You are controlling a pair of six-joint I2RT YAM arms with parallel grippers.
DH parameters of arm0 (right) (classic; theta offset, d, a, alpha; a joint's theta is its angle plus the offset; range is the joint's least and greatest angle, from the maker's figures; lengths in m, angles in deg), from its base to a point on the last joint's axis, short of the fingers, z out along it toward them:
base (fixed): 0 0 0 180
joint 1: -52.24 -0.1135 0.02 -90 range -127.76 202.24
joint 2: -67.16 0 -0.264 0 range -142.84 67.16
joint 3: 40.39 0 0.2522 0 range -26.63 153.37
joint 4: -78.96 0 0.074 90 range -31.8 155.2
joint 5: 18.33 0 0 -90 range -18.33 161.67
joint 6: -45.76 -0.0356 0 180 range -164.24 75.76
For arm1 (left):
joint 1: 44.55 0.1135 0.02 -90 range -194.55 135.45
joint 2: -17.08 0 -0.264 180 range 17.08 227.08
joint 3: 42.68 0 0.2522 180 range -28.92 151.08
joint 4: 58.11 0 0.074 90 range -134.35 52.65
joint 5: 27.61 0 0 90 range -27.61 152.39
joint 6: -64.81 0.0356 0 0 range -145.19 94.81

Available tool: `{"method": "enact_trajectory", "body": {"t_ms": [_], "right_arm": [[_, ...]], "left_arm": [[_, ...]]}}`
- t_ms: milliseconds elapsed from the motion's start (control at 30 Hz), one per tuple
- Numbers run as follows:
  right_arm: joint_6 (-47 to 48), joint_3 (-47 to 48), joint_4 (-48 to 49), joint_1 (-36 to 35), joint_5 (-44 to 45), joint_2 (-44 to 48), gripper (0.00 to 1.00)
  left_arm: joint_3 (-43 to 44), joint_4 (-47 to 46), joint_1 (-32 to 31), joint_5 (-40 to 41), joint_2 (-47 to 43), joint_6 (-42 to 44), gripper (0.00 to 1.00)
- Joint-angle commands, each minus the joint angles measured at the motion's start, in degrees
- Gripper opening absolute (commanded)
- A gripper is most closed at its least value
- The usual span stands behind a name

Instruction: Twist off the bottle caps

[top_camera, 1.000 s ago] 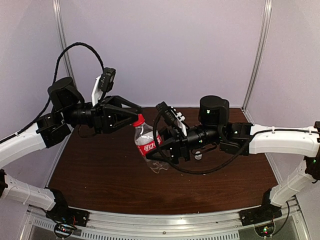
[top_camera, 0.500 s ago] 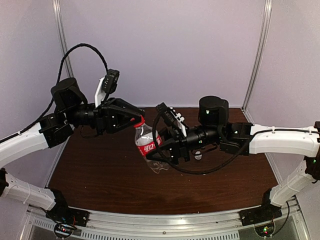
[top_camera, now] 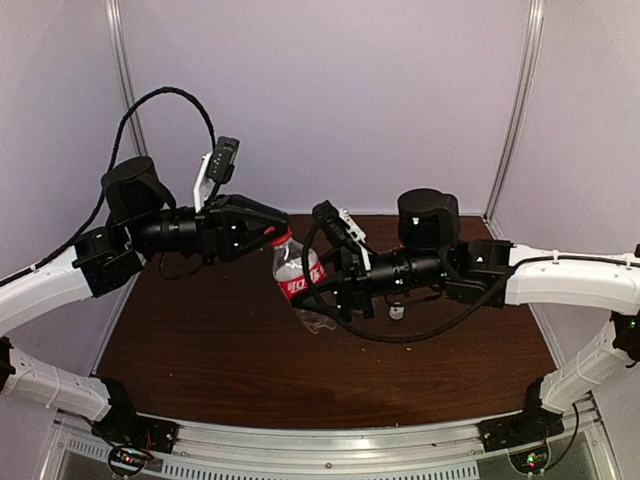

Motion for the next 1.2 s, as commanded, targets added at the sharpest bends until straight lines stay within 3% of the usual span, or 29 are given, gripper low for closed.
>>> {"method": "enact_trajectory", "body": {"t_ms": [0,100,200,367,500,867,967,1167], "right_arm": [[3.3,3.4,-3.3,0.3,19.0,0.7,0.3],[4.3,3.2,-3.2,0.2,27.8,-0.1,0.29],[4.4,2.6,-3.2,0.1,33.5,-0.9,0.29],[4.9,2.1,-1.5,0.0,35.1,-1.6,0.29],[6.2,1.0,-1.0,0.1,30.7,-0.7,0.29],[7.6,-1.8,0.1,2.0,7.3,2.4,0.3],[6.9,-2.9,1.8,2.6,-0.4,2.9,0.3],[4.1,-2.3,5.0,2.5,-15.3,1.6,0.31]], "left_arm": [[4.2,10.6,-2.4,18.7,-0.6,-1.9,0.0],[7.0,15.9,-5.6,34.1,0.3,-3.7,0.0],[8.0,17.4,-8.2,44.5,1.1,-4.9,0.0],[7.8,17.3,-8.8,49.4,2.0,-5.5,0.0],[6.9,14.4,-8.8,46.6,1.0,-2.7,0.14],[6.7,16.4,-8.6,33.8,-5.6,10.8,0.7],[6.7,16.7,-8.5,28.6,-6.9,13.7,0.75],[8.7,17.7,-8.3,15.9,-6.0,18.5,0.76]]}}
